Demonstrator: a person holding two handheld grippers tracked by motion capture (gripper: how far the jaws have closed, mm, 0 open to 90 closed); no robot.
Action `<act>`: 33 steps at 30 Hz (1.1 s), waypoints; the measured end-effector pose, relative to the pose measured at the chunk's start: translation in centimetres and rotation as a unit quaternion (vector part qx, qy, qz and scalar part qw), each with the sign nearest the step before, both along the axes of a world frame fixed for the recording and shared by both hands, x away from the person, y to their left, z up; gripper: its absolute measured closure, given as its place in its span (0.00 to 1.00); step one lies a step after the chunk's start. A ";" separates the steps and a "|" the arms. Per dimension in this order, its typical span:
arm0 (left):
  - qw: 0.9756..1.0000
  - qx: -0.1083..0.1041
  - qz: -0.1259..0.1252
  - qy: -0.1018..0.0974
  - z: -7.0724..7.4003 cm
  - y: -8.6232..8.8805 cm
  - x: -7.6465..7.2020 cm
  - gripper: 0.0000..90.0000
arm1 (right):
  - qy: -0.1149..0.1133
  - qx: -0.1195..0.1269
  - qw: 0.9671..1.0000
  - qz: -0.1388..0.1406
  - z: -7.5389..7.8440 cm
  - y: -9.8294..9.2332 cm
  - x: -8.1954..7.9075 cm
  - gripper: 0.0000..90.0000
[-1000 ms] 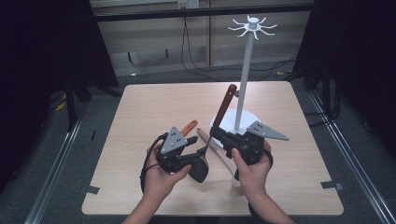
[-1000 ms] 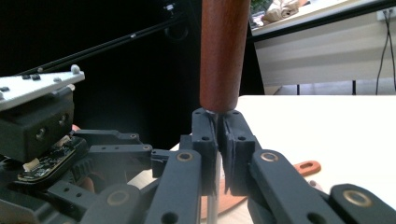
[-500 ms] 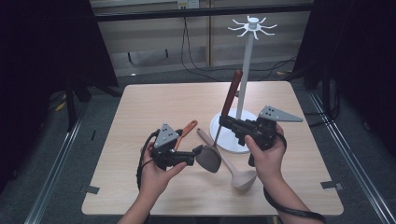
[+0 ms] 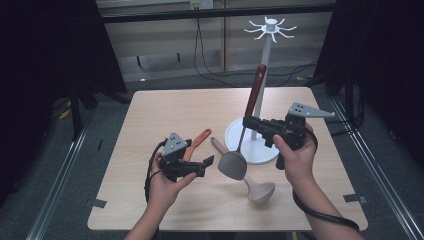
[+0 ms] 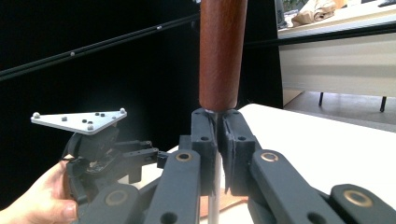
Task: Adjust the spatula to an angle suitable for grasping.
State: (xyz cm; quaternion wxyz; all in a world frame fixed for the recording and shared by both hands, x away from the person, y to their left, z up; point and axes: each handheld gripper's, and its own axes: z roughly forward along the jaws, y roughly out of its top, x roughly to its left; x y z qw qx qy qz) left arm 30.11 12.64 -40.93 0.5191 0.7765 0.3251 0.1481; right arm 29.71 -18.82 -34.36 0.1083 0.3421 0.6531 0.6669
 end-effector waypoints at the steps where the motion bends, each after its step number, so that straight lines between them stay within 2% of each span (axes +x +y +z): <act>1: 1.000 0.004 0.000 0.001 -0.1 0.1 0.0 0.05 | 0.000 -0.003 1.000 -0.002 0.1 0.0 0.0 0.94; 12: 1.000 0.011 0.000 0.007 -0.4 0.2 0.2 0.04 | -0.014 -0.014 1.000 0.000 1.7 -0.5 0.9 0.94; 18: 1.000 0.008 -0.002 0.009 -0.5 0.0 0.1 0.05 | -0.013 -0.002 1.000 -0.005 2.6 -1.4 1.6 0.94; 21: 1.000 0.006 -0.003 0.009 -0.5 0.0 0.1 0.05 | -0.014 -0.006 1.000 -0.008 3.0 -1.7 1.8 0.94; 33: 1.000 0.011 -0.006 0.012 -0.5 -0.1 0.1 0.05 | -0.021 0.008 1.000 -0.009 3.9 -2.3 2.5 0.94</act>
